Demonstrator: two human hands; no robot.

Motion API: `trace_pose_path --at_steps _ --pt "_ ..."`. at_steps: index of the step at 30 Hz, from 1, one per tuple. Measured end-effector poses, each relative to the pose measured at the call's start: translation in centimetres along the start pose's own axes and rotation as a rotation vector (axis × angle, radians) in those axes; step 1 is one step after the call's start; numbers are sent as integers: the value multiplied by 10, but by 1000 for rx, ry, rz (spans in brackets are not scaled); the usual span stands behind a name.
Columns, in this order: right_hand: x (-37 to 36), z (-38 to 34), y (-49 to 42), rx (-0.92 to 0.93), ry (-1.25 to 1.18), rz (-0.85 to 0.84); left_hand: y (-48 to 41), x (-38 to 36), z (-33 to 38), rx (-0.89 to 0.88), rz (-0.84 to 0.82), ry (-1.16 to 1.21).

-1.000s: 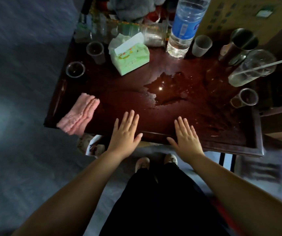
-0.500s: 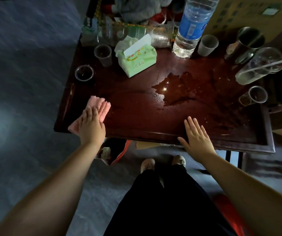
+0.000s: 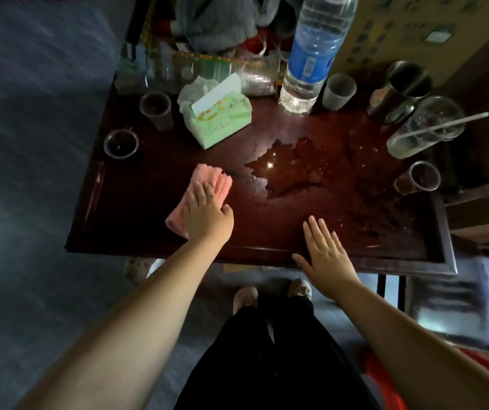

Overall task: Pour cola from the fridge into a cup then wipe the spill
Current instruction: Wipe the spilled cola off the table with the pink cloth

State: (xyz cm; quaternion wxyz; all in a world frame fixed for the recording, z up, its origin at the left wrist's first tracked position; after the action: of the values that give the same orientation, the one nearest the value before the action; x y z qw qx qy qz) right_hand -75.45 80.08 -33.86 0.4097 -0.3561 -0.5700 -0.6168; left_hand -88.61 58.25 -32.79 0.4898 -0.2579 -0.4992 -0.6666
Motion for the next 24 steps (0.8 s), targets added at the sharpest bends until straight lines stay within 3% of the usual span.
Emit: trace_pose_path --at_steps 2,4,8,13,20,24 --pt "0 1 0 10 -13 -10 -5 22 1 -121 20 -78" --pt "2 1 -2 12 -6 16 -10 40 -10 -363 122 -180" --pt "6 10 -4 20 -19 49 -14 15 -42 -659 24 -475" --pt "11 29 -17 -53 -91 187 -24 -10 -46 -591 -15 -396" --pt "-3 41 -31 -207 -186 229 -34 -23 -3 -277 203 -162" --pt "-3 42 -33 -199 -225 242 -44 -28 30 -259 281 -116"
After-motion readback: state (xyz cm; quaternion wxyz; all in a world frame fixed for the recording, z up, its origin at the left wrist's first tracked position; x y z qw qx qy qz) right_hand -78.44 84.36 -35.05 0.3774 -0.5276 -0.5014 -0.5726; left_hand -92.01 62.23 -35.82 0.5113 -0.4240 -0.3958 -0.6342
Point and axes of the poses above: each hand's wrist, its own y-axis away from the middle knuckle, its own x-axis out of the back of the hand, z = x × y, the point moved 4 cm from there along -y, towards the middle knuckle, and after that the axes turned 11 degrees about y, right-handed, at the moved point
